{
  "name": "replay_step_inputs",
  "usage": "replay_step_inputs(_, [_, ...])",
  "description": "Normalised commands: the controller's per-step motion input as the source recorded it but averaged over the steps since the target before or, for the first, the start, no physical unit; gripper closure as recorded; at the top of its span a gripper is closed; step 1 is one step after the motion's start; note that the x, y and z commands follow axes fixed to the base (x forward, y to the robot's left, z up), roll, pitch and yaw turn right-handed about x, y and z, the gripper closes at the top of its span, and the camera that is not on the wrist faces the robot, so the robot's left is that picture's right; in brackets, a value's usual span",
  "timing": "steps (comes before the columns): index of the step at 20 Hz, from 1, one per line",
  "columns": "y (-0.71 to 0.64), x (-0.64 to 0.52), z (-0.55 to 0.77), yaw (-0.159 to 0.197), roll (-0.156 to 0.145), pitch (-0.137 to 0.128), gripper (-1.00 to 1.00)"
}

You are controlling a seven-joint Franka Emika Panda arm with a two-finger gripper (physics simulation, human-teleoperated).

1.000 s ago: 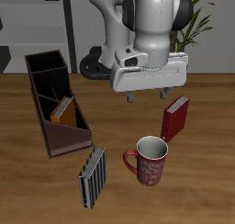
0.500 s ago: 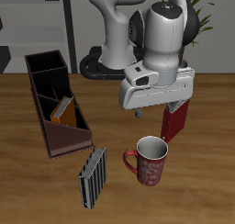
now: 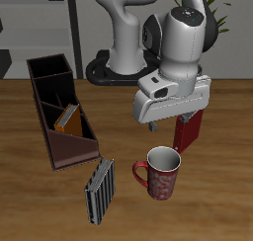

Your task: Place the orange book into the right desk caddy's left compartment and place the red mug into the right desk caddy's right compartment

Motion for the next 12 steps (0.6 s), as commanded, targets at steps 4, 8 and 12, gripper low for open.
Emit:
replay_step_inputs(4, [0.03, 0.05, -0.03, 0.061, -0.008, 0.001, -1.00])
replay_step_inputs(8, [0.06, 0.04, -0.07, 0.040, -0.011, -0.004, -1.00])
replay_step_inputs(12, [0.09, 0.07, -0.07, 0.035, 0.020, -0.009, -1.00])
